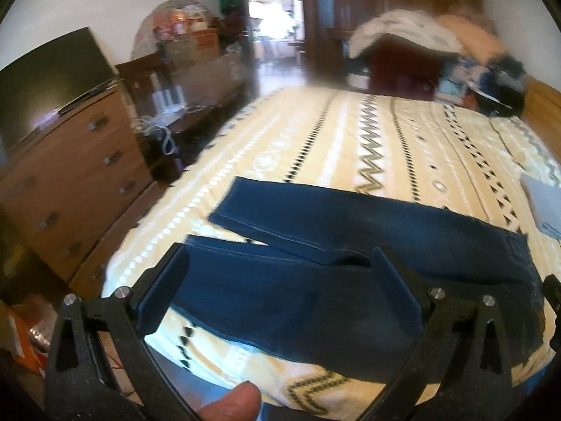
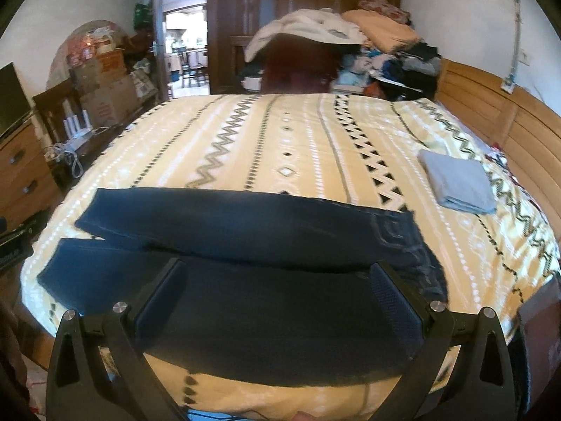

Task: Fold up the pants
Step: 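Lower both tools over the waistband of the blue jeans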

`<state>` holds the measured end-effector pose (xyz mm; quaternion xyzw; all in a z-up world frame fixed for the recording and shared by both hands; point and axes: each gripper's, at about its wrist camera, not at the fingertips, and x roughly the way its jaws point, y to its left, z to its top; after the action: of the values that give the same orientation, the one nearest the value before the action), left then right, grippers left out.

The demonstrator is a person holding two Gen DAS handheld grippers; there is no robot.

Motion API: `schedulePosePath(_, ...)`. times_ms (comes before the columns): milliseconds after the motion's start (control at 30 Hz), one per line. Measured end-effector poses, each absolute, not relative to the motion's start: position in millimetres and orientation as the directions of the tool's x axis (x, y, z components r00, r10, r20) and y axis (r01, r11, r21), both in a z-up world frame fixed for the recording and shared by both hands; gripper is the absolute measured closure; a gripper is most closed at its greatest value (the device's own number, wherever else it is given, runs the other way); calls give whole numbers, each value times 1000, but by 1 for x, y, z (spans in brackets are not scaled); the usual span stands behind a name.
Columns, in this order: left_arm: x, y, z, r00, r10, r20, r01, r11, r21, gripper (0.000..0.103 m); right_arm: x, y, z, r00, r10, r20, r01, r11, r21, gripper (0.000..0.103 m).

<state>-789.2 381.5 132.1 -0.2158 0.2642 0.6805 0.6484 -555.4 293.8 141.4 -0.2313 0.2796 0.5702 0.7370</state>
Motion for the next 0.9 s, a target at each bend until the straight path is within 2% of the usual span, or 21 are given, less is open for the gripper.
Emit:
schedulePosePath(467,-836,397,132,-119,751,-649,-993,-95,73,0,-616,327,158,103,750,-654,-990,143,7,0)
schedulePosePath(900,-824,405,125,-73,746,-662,-997,-55,47,0,-574,324,168,199,748,-633,-970,241,-20,0)
